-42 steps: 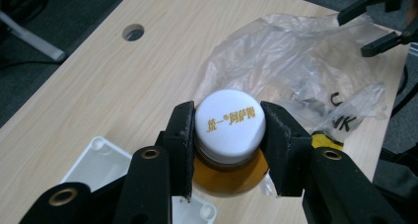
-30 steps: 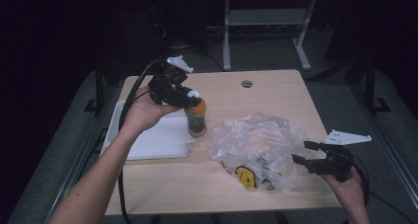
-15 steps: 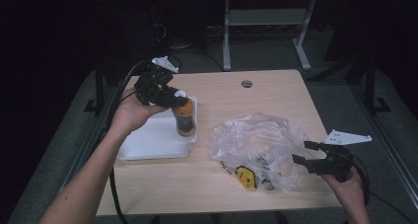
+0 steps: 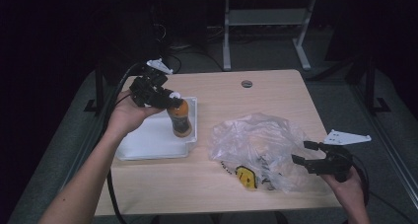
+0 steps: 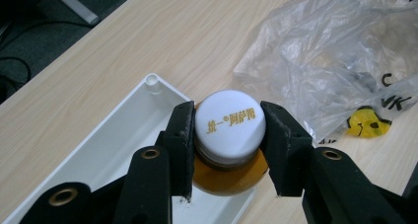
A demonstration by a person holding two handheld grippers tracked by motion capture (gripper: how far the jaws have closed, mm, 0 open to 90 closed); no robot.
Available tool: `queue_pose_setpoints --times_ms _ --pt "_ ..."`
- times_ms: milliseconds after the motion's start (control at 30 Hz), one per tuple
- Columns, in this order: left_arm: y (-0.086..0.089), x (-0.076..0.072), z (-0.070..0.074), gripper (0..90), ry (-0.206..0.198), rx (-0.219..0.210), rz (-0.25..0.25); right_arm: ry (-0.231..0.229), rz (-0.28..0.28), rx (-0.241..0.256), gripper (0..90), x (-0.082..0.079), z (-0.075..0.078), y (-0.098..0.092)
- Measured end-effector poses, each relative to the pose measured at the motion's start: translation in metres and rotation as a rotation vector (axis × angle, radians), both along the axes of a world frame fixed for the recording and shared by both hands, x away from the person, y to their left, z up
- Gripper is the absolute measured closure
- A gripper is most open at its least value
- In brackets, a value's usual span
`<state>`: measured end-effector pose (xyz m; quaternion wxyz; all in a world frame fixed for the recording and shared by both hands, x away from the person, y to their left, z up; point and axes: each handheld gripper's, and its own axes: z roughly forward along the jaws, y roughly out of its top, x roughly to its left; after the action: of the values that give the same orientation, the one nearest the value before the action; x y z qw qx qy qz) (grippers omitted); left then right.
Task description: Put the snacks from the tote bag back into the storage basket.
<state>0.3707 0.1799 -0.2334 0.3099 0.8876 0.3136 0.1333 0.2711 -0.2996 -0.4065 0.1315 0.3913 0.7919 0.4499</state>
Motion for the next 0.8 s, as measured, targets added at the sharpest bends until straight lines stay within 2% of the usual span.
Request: queue_pose_setpoints --times_ms 533,800 --pt "-0.001 0.006 -0.015 59.2 0.023 0.025 0.004 -0.006 0.007 0.0 24.9 -0.001 0.002 0.001" --pt "0.0 0.007 -0.025 59.2 0.033 0.02 0.007 -0.009 0.011 0.001 24.7 -0.001 0.002 0.002"
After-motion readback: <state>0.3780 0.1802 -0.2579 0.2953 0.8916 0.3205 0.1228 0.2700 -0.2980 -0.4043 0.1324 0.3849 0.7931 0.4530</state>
